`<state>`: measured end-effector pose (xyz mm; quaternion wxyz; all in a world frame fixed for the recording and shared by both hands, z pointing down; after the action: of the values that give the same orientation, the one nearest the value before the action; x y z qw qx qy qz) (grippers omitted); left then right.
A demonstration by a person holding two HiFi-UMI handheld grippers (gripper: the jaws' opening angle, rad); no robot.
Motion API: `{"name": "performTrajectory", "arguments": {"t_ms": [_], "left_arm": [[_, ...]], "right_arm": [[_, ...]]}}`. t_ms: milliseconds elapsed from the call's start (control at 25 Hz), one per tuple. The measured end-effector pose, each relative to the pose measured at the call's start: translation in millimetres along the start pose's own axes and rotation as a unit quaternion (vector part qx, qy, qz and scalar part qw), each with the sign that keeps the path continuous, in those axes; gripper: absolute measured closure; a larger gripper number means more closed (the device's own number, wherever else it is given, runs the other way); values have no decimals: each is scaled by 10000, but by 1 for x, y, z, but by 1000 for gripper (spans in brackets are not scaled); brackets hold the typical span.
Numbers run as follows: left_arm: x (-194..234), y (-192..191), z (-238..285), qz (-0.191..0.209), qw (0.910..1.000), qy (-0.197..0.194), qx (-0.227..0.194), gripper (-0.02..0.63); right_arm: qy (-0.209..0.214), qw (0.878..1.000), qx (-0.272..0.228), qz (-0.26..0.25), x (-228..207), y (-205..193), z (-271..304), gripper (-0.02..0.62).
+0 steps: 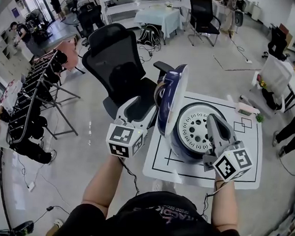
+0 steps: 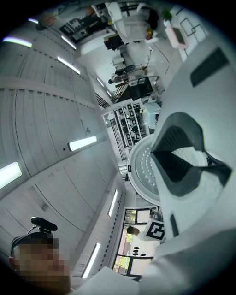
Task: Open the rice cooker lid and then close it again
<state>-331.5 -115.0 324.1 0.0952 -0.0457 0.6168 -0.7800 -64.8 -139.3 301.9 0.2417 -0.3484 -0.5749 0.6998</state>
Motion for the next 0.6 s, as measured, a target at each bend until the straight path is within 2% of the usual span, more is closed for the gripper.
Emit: {"name": "performTrajectory", "arguments": {"t_ms": [200,600], "left_arm": [[-1,1,30,185,9994,-271,77,360],[-7,10,71,198,9977,-642,13,382]], "right_arm": [[-313,9995,-50,52,-6,-5,-6,594],[-730,9973,-55,65,-21,-6,-10,594]]}}
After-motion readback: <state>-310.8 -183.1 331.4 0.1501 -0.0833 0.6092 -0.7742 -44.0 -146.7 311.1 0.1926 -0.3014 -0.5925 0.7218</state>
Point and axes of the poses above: the fingertips, and each gripper's own axes: z forward along the fingers, x to its left, y out of its top, the point moved 6 cm from there along -z, backward along the fingers, and after that the axes turned 8 degrees about x, right-handed, at the moved point
